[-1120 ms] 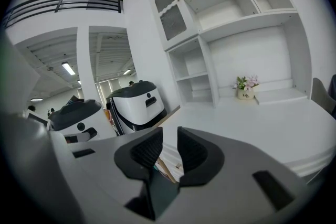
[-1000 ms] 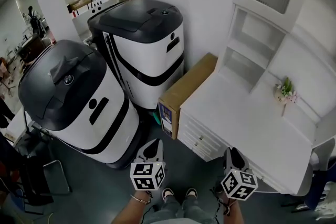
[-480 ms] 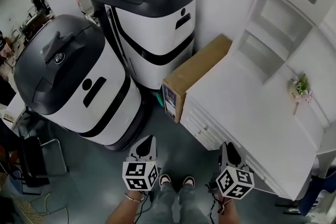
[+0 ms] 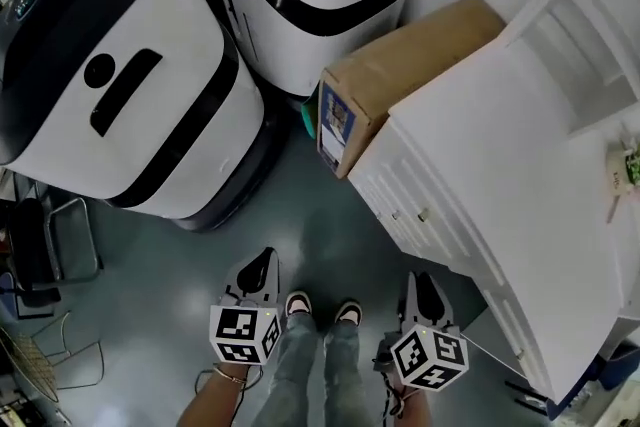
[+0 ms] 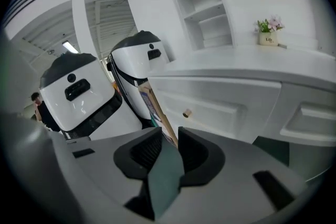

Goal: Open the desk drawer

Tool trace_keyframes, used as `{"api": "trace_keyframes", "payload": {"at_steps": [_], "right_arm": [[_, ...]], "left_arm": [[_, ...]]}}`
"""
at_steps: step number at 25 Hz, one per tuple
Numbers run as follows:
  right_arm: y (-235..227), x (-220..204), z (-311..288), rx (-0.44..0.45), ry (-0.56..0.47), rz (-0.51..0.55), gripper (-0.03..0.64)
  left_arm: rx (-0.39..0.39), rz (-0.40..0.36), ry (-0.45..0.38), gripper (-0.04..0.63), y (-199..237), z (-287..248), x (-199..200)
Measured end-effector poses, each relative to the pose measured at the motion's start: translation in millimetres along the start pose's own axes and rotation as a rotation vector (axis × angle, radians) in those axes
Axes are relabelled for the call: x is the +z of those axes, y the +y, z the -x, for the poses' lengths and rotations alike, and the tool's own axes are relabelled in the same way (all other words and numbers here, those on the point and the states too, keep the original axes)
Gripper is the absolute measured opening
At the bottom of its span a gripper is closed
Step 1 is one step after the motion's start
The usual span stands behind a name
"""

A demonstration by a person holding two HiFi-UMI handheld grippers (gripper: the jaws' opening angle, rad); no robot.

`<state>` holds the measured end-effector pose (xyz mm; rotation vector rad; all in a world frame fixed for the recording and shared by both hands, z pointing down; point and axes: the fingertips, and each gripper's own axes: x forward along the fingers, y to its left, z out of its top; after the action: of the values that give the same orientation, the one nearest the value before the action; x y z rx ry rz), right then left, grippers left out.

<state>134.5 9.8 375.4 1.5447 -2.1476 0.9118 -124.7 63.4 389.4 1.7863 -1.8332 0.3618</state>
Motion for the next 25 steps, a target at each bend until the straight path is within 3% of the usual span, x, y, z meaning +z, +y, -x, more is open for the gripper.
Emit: {"api": "trace_keyframes", "payload": {"at_steps": [5, 11, 25], "right_arm": [[-16, -52, -52, -0.016, 0.037, -0.006, 0.104], [-26, -97, -103, -0.018, 0.061, -0.005, 0.109], [-90, -185, -212, -0.110, 0.104, 0.000, 0.112]], "left_arm": [[0.007, 0.019, 0.037, 0.017, 15, -33, -65], [-0.004, 0.030, 0.054, 0.017, 21, -66, -110], [-0.020, -0.038, 0.088, 0.017, 48, -167, -211]]}}
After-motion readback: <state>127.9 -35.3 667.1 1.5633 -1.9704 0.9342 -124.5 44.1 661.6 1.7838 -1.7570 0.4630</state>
